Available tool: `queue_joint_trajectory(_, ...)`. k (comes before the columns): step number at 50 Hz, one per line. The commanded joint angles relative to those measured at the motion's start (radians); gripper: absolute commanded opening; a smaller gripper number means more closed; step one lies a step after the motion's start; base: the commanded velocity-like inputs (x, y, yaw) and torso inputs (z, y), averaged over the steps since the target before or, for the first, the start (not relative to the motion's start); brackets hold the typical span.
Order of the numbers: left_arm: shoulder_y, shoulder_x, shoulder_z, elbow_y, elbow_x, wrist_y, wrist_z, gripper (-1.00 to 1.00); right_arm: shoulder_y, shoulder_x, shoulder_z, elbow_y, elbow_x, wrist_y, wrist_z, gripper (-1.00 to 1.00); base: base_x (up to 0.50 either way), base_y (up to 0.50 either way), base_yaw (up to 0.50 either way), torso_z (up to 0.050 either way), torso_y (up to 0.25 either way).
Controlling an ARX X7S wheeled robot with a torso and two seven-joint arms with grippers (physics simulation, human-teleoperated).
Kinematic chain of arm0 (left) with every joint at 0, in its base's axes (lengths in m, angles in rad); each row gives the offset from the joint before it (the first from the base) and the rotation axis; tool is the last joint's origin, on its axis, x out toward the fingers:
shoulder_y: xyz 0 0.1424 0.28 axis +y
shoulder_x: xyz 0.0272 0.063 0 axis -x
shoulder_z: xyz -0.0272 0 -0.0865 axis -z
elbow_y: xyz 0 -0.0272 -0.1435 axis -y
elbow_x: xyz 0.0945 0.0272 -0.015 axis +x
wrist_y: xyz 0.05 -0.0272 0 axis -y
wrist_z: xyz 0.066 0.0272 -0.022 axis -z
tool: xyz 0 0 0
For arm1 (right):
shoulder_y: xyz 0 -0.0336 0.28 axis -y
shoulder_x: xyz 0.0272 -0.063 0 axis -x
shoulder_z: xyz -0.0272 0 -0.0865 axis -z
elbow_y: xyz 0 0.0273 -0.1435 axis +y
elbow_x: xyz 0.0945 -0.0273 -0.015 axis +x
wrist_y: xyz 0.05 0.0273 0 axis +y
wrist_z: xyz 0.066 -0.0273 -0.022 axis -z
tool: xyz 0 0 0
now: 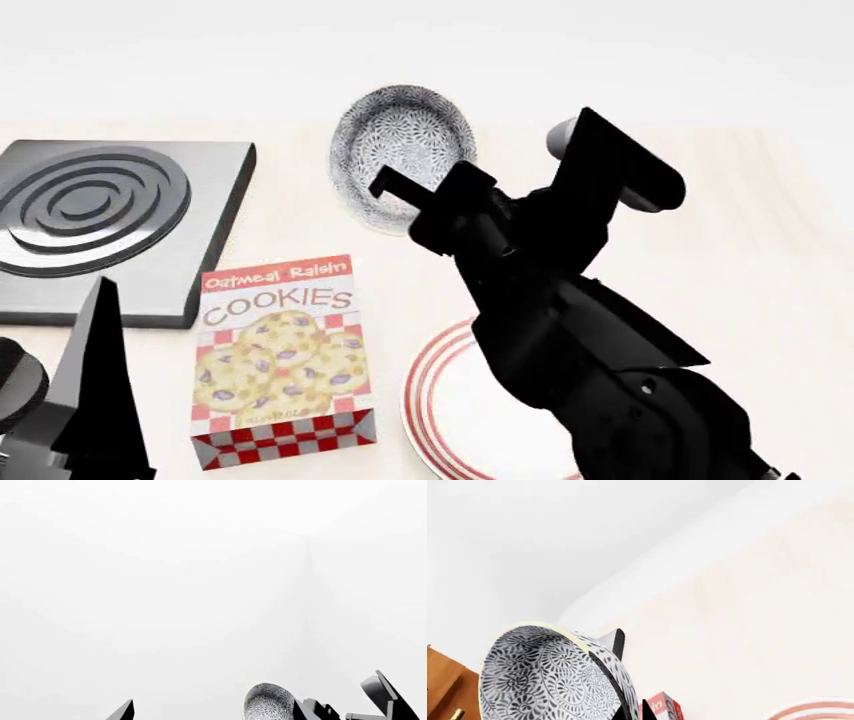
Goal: Pick the akita bowl from table center and place it on the plate.
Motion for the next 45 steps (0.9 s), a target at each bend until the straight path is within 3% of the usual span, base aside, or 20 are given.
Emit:
queue_joint_trajectory(1, 0.029, 0.035, -0.036, -0.008, 0.005, 0.046, 0.013, 1.00, -0.016, -0.093, 0.100, 0.067, 0.015, -0.096, 0.106, -1.00, 0.00, 0.00, 0.00, 0.000, 0.010)
queue_joint_trajectory(15, 0.087, 0.029, -0.073, -0.019, -0.006, 0.094, 0.006, 1.00, -0.067, -0.201, 0.224, 0.058, 0.092, -0.301, 0.306, -1.00, 0.00, 0.00, 0.00, 0.000, 0.000)
queue_joint_trajectory(16, 0.087, 0.029, -0.074, -0.019, -0.006, 0.095, 0.005, 1.00, -0.068, -0.205, 0.223, 0.061, 0.081, -0.311, 0.300, -1.00, 0.00, 0.00, 0.00, 0.000, 0.000)
queue_joint_trajectory(17, 0.087, 0.029, -0.077, -0.020, -0.007, 0.096, 0.003, 1.00, -0.072, -0.212, 0.195, 0.063, -0.026, -0.401, 0.388, -1.00, 0.00, 0.00, 0.00, 0.000, 0.000)
queue_joint_trajectory(21, 0.092, 0.026, -0.078, -0.024, -0.001, 0.102, 0.005, 1.00, -0.091, -0.253, 0.222, 0.072, -0.067, -0.517, 0.468, -1.00, 0.00, 0.00, 0.00, 0.000, 0.002)
queue_joint_trajectory(45, 0.089, 0.021, -0.081, -0.025, -0.003, 0.102, -0.010, 1.00, -0.125, -0.289, 0.246, 0.086, -0.073, -0.614, 0.683, -1.00, 0.00, 0.00, 0.00, 0.000, 0.000)
